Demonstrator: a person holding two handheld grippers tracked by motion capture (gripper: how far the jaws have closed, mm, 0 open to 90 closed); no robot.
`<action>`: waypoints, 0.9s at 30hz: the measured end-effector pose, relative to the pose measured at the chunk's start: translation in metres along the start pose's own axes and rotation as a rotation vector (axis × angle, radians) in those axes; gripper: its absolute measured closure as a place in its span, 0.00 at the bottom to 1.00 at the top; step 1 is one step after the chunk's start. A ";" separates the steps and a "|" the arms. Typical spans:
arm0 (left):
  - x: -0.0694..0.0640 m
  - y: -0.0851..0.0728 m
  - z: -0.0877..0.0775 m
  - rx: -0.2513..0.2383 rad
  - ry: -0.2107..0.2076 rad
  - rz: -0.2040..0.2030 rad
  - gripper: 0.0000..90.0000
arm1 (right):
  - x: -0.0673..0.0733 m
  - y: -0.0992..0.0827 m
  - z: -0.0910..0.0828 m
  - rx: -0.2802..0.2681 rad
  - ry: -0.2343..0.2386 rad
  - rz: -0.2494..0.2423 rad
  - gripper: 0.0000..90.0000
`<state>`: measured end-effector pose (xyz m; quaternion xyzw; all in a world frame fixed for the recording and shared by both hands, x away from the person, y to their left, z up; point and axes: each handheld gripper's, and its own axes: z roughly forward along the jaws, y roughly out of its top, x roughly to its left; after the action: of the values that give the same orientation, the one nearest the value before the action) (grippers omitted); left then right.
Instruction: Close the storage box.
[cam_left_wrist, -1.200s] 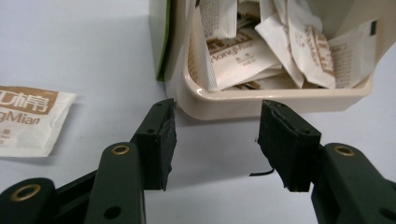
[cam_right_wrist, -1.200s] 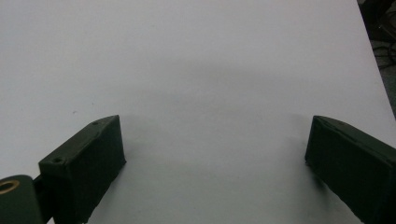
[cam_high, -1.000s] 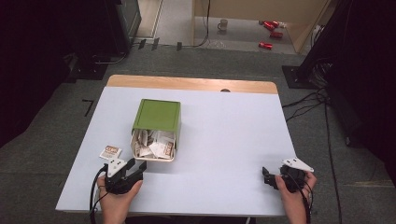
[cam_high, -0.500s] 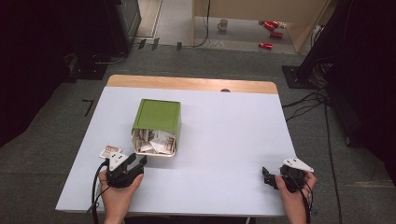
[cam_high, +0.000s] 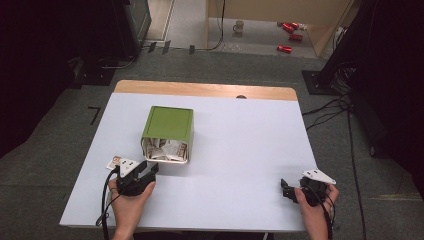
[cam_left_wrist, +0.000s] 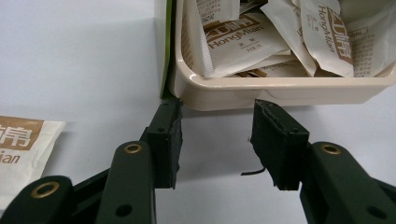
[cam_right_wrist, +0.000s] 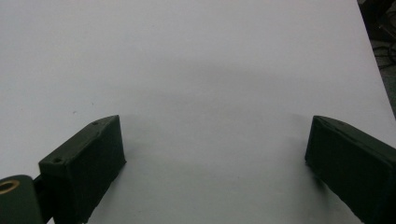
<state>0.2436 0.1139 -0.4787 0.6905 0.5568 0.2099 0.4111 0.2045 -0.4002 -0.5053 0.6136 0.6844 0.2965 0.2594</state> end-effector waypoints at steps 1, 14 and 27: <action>0.000 0.000 0.001 0.001 0.001 0.001 0.60 | 0.000 0.000 0.000 0.000 0.000 0.000 0.05; -0.005 0.000 0.008 0.017 -0.017 -0.002 0.62 | 0.000 0.000 0.000 -0.001 0.001 0.001 0.05; -0.001 0.004 0.011 0.020 -0.022 -0.010 0.62 | 0.000 0.000 0.000 0.000 0.000 0.000 0.05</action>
<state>0.2535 0.1090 -0.4817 0.6941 0.5578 0.1948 0.4112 0.2044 -0.4002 -0.5053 0.6135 0.6844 0.2964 0.2594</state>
